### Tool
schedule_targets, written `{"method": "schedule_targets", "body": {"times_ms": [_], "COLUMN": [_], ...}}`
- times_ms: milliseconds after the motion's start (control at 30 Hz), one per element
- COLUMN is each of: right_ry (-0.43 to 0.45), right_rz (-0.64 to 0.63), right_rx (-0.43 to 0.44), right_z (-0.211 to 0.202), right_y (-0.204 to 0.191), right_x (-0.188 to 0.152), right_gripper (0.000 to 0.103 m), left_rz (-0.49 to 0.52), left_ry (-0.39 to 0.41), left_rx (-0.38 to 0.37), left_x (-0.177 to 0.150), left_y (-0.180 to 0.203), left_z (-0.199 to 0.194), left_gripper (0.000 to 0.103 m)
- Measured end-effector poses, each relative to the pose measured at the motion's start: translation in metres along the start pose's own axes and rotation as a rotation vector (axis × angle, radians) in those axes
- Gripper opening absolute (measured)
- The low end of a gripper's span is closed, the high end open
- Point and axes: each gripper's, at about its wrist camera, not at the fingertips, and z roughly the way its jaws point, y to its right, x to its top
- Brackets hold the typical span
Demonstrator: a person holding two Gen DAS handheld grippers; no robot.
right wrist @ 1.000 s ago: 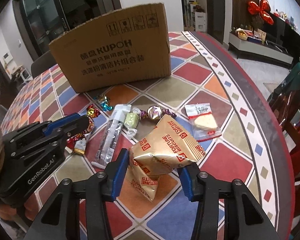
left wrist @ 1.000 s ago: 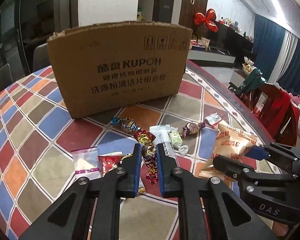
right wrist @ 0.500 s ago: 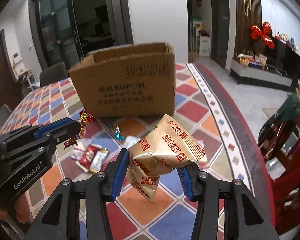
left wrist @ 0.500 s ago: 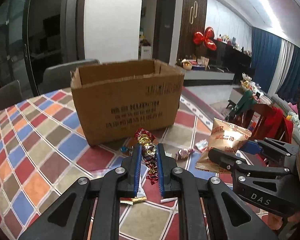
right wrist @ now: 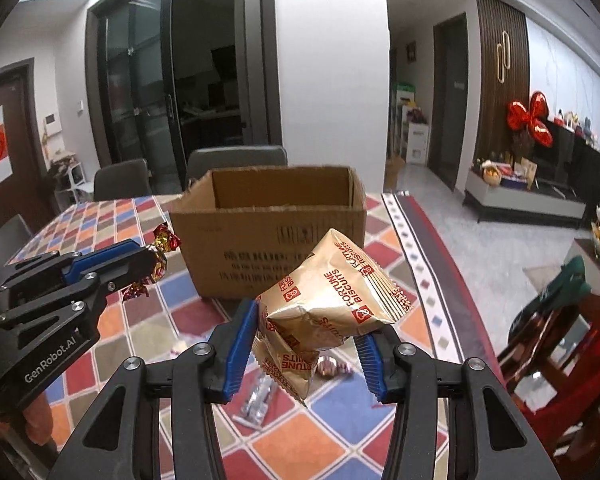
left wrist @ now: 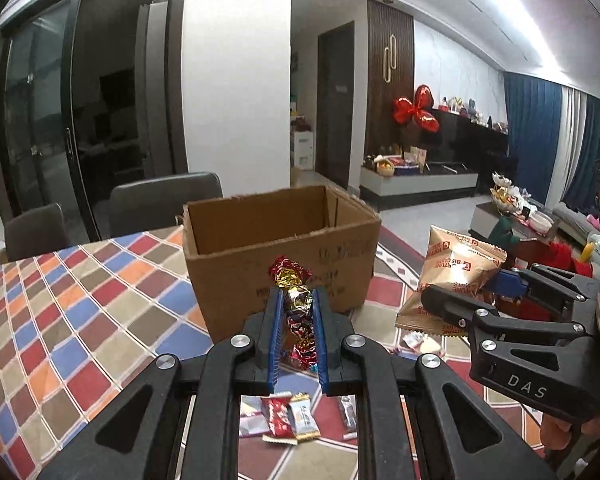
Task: Organize snacks
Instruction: 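Lift both held snacks over the cardboard box and open both tools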
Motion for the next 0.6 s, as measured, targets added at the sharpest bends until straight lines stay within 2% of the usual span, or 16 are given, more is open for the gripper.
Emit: {"method": "schedule_targets", "body": {"times_ms": [600], "right_ry": [0.117], "right_rz": [-0.084], "right_rx": [0.028], "right_z": [0.019], "right_y": [-0.013], "right_x": [0.055], "right_gripper": [0.049], "left_rz": [0.018], "left_ry": [0.083], "left_rx": [0.071], "left_x": [0.045], "left_y": [-0.029], "left_z": [0.020], "left_gripper": [0.016]}}
